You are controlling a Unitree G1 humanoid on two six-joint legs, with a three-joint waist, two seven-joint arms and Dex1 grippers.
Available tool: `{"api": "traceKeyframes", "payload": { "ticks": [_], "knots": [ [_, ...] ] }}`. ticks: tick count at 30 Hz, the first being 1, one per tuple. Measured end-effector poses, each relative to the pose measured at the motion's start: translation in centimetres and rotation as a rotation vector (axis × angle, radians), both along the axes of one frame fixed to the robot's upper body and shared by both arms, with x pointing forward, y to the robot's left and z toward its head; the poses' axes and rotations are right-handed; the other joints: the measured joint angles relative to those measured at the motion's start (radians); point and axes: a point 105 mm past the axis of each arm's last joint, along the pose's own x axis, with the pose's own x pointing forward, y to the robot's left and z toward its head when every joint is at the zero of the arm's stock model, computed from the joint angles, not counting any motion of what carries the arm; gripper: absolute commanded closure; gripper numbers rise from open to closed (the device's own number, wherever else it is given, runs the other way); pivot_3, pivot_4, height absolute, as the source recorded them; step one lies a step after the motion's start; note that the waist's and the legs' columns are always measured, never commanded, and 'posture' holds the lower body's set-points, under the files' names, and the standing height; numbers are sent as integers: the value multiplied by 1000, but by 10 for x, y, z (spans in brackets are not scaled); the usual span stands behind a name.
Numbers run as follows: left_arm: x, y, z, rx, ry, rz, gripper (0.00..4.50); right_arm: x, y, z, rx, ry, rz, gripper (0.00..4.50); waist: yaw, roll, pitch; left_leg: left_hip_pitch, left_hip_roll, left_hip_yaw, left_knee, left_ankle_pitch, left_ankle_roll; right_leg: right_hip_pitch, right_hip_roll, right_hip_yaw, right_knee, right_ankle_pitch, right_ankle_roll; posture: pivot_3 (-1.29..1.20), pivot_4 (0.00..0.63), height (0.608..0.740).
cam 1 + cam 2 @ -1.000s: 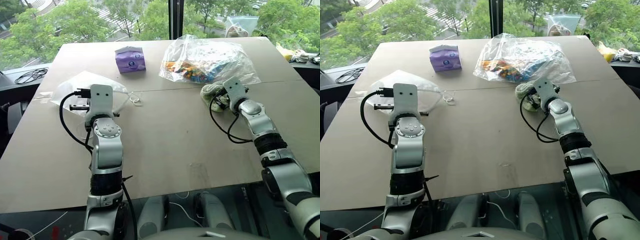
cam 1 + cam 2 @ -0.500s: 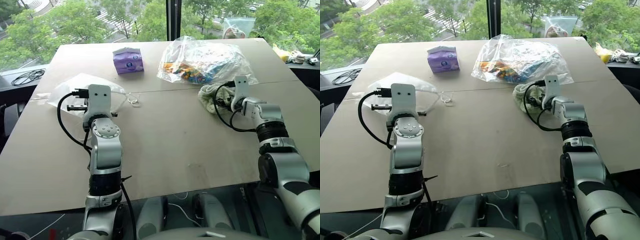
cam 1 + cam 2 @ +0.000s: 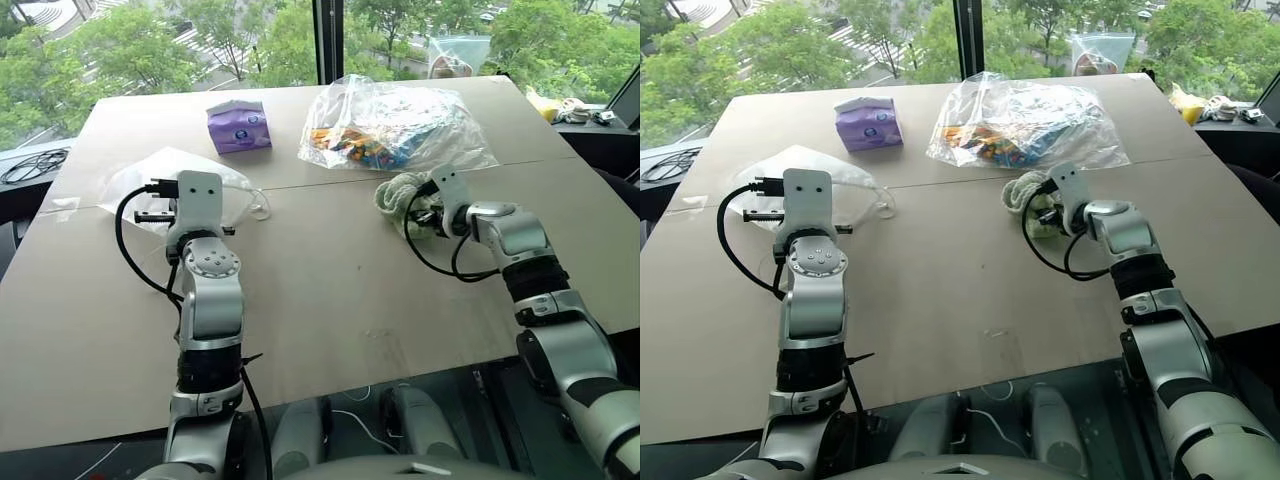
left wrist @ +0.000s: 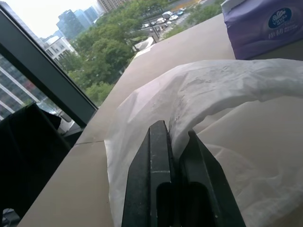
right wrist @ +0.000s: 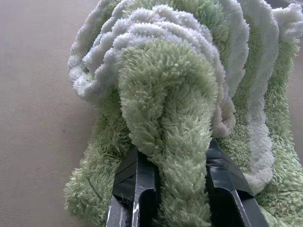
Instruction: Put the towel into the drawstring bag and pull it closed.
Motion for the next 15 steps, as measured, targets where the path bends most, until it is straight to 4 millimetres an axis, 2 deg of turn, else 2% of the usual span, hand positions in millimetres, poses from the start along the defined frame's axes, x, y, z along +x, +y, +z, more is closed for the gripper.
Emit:
{"api": "traceKeyframes", "payload": {
  "ticks": [4,9,11,14,15],
  "knots": [
    [2,-3,-1,-19,1,-39,4500,-2,1,4,77,-1,1,4353,0,0,0,0,0,0,0,-2,-4,-1,-1,-1,0,0,1,0,150,740],
    [13,-24,4,-108,-34,-242,4500,-21,23,13,214,42,130,4353,3,3,3,-10,0,0,0,1,-1,-9,-1,-1,0,2,1,0,150,740],
    [16,-36,10,-157,-60,-353,4500,-37,37,26,264,39,242,4353,8,6,5,-12,0,0,0,1,-1,-10,-2,-1,-1,3,2,0,150,740],
    [17,-56,20,-227,-68,-550,4500,-65,53,61,288,-25,443,4353,17,8,7,-13,-1,0,-1,0,-1,-9,-3,-3,-5,3,3,0,150,740],
    [16,-59,21,-234,-63,-579,4500,-71,56,66,285,-38,478,4353,19,8,7,-14,-1,0,-1,0,-1,-9,-3,-3,-5,3,3,0,150,740]
  ]
}}
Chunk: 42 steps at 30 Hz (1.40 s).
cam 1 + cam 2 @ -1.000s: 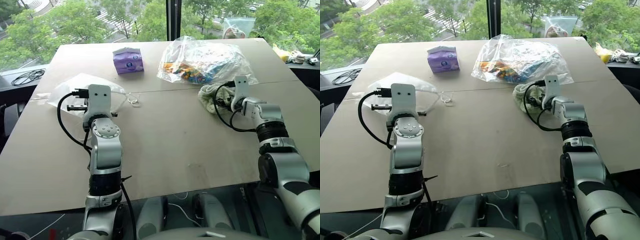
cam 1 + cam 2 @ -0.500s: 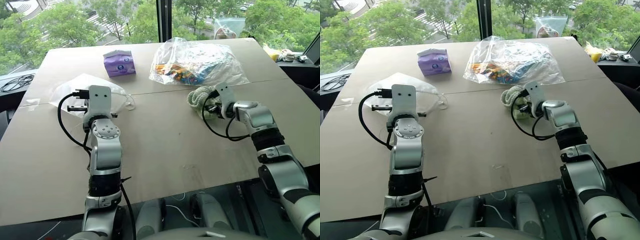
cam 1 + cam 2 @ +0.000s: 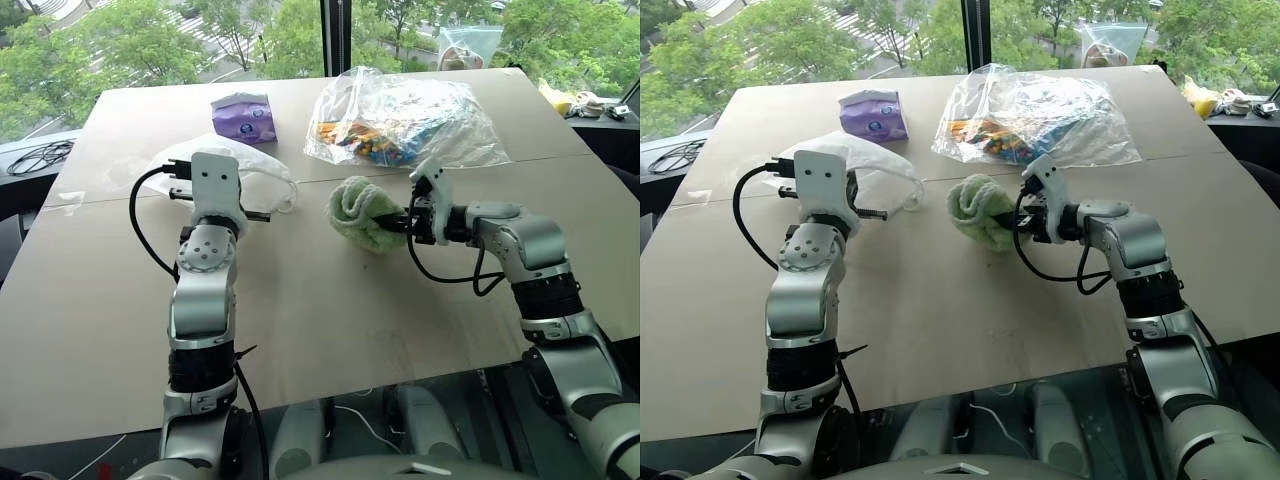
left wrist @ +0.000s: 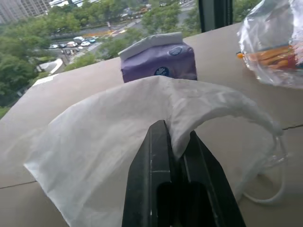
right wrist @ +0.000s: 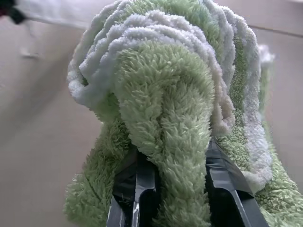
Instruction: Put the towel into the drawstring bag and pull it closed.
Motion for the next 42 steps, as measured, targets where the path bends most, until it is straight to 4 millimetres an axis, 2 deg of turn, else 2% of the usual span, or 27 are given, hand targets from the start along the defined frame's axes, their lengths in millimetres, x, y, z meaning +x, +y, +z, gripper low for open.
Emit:
{"api": "traceKeyframes", "payload": {
  "ticks": [3,5,8,11,16,23,27,35,38,42],
  "knots": [
    [-2,-13,3,10,35,-147,4500,-37,23,13,-7,-38,197,4353,7,0,0,0,0,-1,0,0,0,0,0,-2,-1,-2,-3,0,150,740],
    [-4,-23,6,16,38,-212,4500,-47,32,11,-28,-41,249,4353,9,0,0,0,0,-1,0,0,0,1,0,-3,-1,-2,-3,0,150,740],
    [-14,-41,18,9,29,-340,4500,-50,36,-3,-110,-40,271,4353,13,0,1,-1,-1,-1,2,0,0,1,0,-4,-2,-2,-3,0,150,740],
    [-23,-50,28,24,20,-416,4500,-49,32,-8,-151,-47,261,4353,12,0,1,-1,-1,0,2,0,0,1,0,-3,-2,-3,-3,0,150,740],
    [-30,-53,29,54,43,-468,4500,-46,29,-7,-159,-58,234,4353,11,0,1,0,0,-1,1,0,0,1,2,-4,-2,-3,-2,0,150,740],
    [-32,-53,25,77,69,-496,4500,-33,18,12,-66,-56,87,4353,13,0,2,0,-1,0,1,0,0,1,1,-4,-2,-4,0,0,150,740],
    [-33,-60,23,89,87,-542,4500,-19,16,0,-83,5,-36,4353,13,0,2,0,-1,0,1,0,0,1,1,-3,-2,-4,0,0,150,740],
    [-35,-69,20,82,110,-590,4500,-12,36,14,119,126,-132,4353,10,1,2,0,-1,0,1,0,0,1,6,-3,-1,-1,0,0,150,740],
    [-36,-75,15,81,135,-616,4500,-19,51,12,150,181,-105,4353,10,1,2,0,-1,0,1,0,0,1,6,-3,-1,-1,1,0,150,740],
    [-36,-75,14,79,134,-608,4500,-15,61,12,219,229,-158,4353,10,1,2,0,-1,0,2,0,0,1,6,-3,-1,-2,3,0,150,740]
  ]
}}
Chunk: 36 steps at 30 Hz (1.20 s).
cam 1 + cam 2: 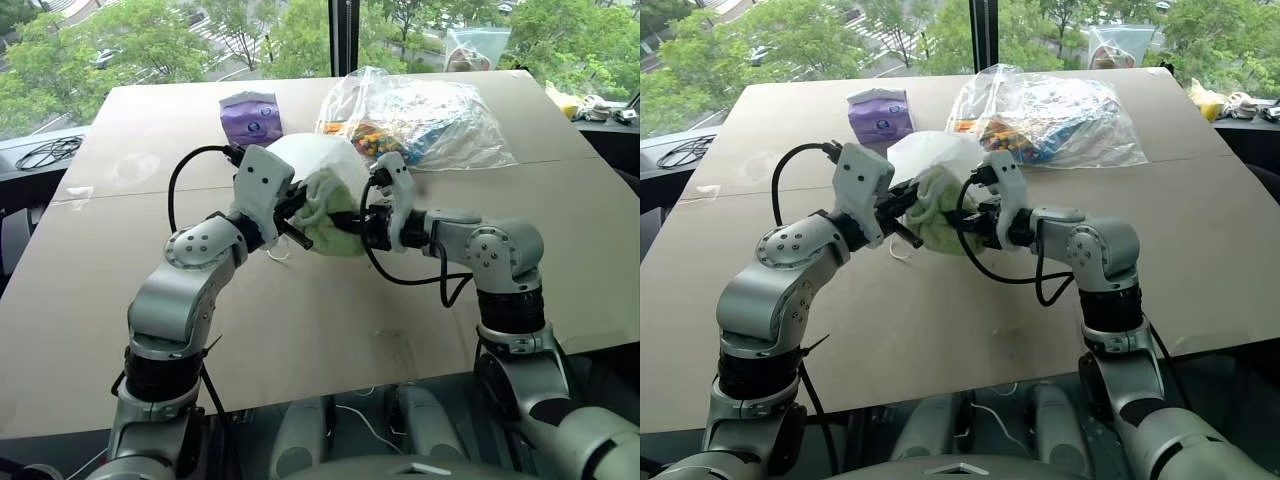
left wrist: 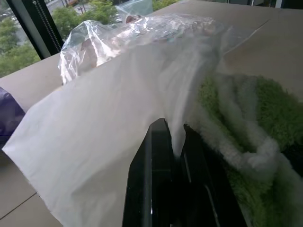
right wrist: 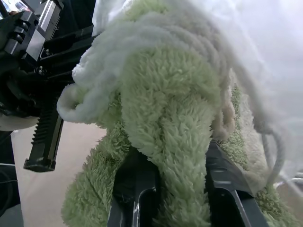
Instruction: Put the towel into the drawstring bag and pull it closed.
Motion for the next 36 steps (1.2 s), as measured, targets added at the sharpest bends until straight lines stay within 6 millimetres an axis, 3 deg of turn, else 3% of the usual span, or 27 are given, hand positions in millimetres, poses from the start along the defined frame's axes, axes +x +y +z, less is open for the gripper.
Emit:
{"api": "traceKeyframes", "payload": {
  "ticks": [4,7,13,24,26,30,36],
  "knots": [
    [0,-1,1,-3,-5,2,4500,25,-4,8,181,92,-176,4353,0,1,1,1,0,0,0,0,0,0,0,0,2,0,0,0,150,740],
    [-3,-1,-7,0,18,-1,4500,41,-31,16,324,138,-301,4353,2,1,1,0,0,0,0,0,0,0,-1,0,1,0,-6,0,150,740],
    [-4,-9,-11,6,26,-30,4500,45,-48,22,518,269,-347,4353,-6,2,1,1,0,0,-1,0,0,0,0,2,1,2,-3,0,150,740],
    [-5,-14,-6,-5,8,-55,4500,48,-45,33,770,538,-354,4353,-7,4,3,2,0,1,-1,0,0,0,2,5,2,0,1,0,150,740],
    [-4,-14,-6,-8,5,-55,4500,44,-33,35,728,526,-332,4353,-9,5,3,2,0,2,-1,0,0,0,3,6,2,0,1,0,150,740],
    [0,-12,-1,-18,-4,-53,4500,19,7,35,459,281,-235,4353,-17,5,3,2,1,1,-1,0,0,0,3,6,2,-1,1,0,150,740],
    [2,-11,-10,-22,33,-81,4500,14,5,24,134,-155,-207,4353,-6,6,3,1,0,3,0,0,0,0,2,5,0,-3,-2,0,150,740]
  ]
}}
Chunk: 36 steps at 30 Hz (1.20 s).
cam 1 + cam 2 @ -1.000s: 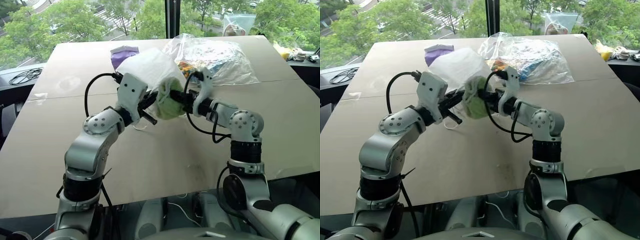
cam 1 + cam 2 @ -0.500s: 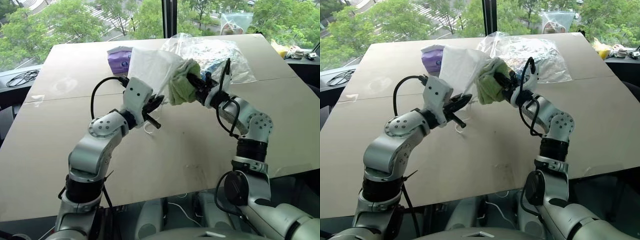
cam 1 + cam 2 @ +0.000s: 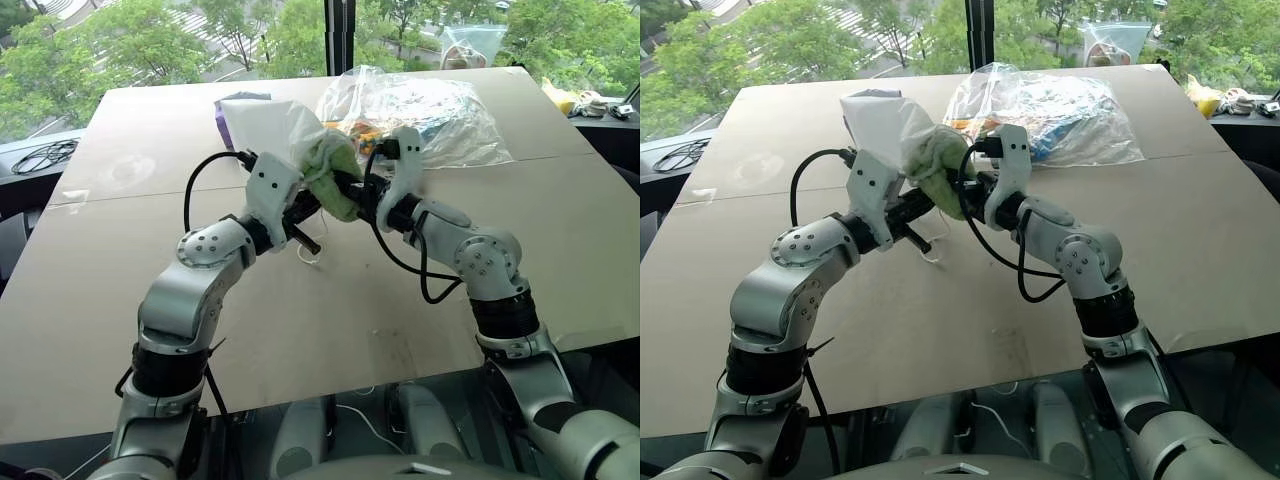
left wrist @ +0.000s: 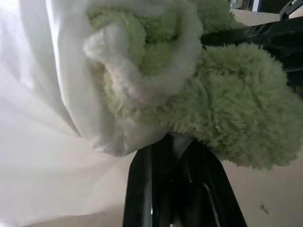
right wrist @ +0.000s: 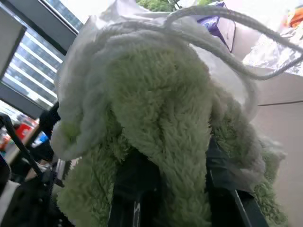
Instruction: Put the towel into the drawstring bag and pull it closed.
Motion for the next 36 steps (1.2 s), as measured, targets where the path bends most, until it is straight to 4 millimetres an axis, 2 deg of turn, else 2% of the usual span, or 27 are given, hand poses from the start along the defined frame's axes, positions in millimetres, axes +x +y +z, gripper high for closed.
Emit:
{"api": "traceKeyframes", "payload": {
  "ticks": [3,7,9,12,14,17,21,22,25,28,29,33,36],
  "knots": [
    [0,-1,0,-1,-6,-10,4500,-1,2,1,-119,-164,-3,4353,1,0,0,1,1,0,0,0,0,0,0,0,0,0,0,0,150,740],
    [0,-1,0,-2,-10,-16,4500,5,3,-1,-200,-281,-52,4353,2,0,0,1,1,0,-1,0,0,0,0,1,1,0,0,0,150,740],
    [-3,-3,1,-11,-10,-47,4500,14,0,-2,-141,-223,-115,4353,2,0,0,1,1,0,0,0,0,0,0,1,1,0,0,0,150,740],
    [-15,-13,12,-29,-54,-134,4500,28,-6,-13,-14,-33,-194,4353,4,0,0,1,1,0,0,0,0,0,-2,4,2,1,-2,0,150,740],
    [-21,-18,19,-37,-80,-183,4500,36,-11,-17,202,180,-225,4353,4,0,0,1,1,0,0,0,0,0,-3,4,2,3,-4,0,150,740],
    [-22,-15,21,-39,-95,-187,4500,41,-24,-14,234,217,-237,4353,6,0,0,1,0,0,0,0,0,0,-2,2,1,2,-4,0,150,740],
    [-21,-14,28,-41,-139,-184,4500,25,-17,-21,-32,16,-128,4353,2,0,0,1,0,2,-1,0,0,0,-2,2,1,0,-1,0,150,740],
    [-20,-14,28,-40,-140,-183,4500,23,-15,-22,-48,6,-114,4353,0,0,0,1,0,3,-1,0,0,0,-1,2,1,0,0,0,150,740],
    [-20,-13,29,-28,-146,-189,4500,-1,-5,-40,-342,-253,46,4353,1,0,0,2,0,3,-1,0,0,0,0,2,1,0,0,0,150,740],
    [-21,-16,26,-23,-136,-211,4500,-9,-1,-46,-462,-406,120,4353,1,0,0,2,1,3,-1,0,0,0,0,2,1,0,0,0,150,740],
    [-22,-18,25,-17,-129,-230,4500,-14,0,-44,-498,-498,159,4353,3,0,1,2,1,3,0,0,0,0,0,2,1,0,0,0,150,740],
    [-26,-22,23,-14,-116,-272,4500,-19,2,-39,-523,-654,223,4353,4,0,1,2,1,3,0,0,0,0,0,2,1,0,0,0,150,740],
    [-28,-23,23,-11,-115,-289,4500,-22,3,-37,-480,-678,253,4353,4,0,1,2,1,3,0,0,0,0,0,2,1,0,0,0,150,740]
  ]
}}
